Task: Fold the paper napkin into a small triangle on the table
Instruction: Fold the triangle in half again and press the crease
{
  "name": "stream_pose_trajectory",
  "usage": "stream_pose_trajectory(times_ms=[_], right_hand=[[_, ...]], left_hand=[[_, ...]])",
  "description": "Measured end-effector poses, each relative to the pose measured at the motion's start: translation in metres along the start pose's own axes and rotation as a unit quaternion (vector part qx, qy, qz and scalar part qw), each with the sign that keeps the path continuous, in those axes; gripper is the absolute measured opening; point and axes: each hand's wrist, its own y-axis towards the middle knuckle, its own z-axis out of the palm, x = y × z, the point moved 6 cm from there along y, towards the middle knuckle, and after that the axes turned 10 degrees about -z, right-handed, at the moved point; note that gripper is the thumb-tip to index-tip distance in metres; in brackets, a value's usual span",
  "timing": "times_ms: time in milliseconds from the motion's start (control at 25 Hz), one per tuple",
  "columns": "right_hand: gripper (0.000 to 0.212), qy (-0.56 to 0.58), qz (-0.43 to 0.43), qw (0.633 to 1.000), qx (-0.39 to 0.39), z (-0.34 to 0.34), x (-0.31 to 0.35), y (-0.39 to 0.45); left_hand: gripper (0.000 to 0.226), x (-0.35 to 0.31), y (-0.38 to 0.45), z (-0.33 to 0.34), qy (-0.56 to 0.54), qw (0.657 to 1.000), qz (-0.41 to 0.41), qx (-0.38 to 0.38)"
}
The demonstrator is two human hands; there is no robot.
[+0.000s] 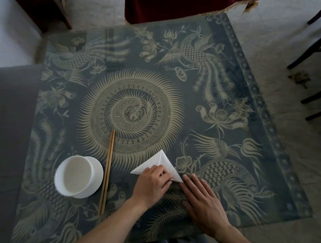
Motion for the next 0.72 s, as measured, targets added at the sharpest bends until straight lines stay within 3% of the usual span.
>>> stream_pose_trajectory(times_ms=[560,720], right_hand=[[0.060,0.016,0.019,1.000,-0.017,-0.010,0.004,0.003],[0.056,-0.014,0.039,0.999,-0.015,-0.017,0.008,0.011]], left_hand=[[0.019,0.003,-0.004,-0.004,0.021,1.000,0.013,0.001],[0.034,0.024,-0.013,-0.011,0.038,0.999,-0.001,-0.007]])
